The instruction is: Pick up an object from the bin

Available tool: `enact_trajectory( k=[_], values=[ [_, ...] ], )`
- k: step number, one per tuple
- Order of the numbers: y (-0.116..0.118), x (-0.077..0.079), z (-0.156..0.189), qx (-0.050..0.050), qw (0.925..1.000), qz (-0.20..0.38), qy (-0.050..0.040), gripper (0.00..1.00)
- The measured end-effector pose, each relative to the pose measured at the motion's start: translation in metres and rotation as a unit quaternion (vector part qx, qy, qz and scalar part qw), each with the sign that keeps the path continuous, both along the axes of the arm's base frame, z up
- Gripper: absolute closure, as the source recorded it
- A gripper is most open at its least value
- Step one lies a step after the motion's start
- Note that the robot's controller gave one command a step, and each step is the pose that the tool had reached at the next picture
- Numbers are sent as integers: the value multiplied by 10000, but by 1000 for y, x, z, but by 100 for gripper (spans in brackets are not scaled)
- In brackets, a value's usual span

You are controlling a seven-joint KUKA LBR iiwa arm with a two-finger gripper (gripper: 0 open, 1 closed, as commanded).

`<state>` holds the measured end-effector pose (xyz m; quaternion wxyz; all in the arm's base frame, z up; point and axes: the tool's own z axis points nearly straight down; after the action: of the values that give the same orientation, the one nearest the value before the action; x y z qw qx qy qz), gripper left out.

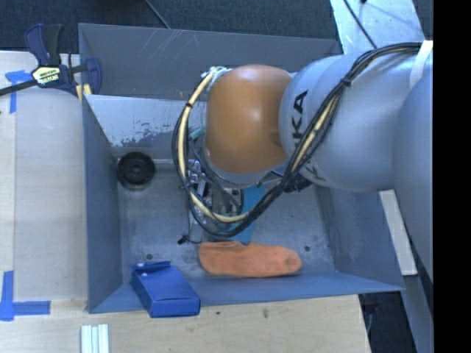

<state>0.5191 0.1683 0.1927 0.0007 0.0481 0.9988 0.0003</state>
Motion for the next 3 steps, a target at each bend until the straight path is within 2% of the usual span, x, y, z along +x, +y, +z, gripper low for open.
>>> enact_trajectory(
  k=[1, 2, 3],
  values=[
    [0, 0, 0, 0, 10000, -3, 0, 0],
    [-29, -4, -33, 4, 9998, 191, -17, 0],
    [-44, -17, -66, -5, 10000, 41, 9, 0]
  ],
)
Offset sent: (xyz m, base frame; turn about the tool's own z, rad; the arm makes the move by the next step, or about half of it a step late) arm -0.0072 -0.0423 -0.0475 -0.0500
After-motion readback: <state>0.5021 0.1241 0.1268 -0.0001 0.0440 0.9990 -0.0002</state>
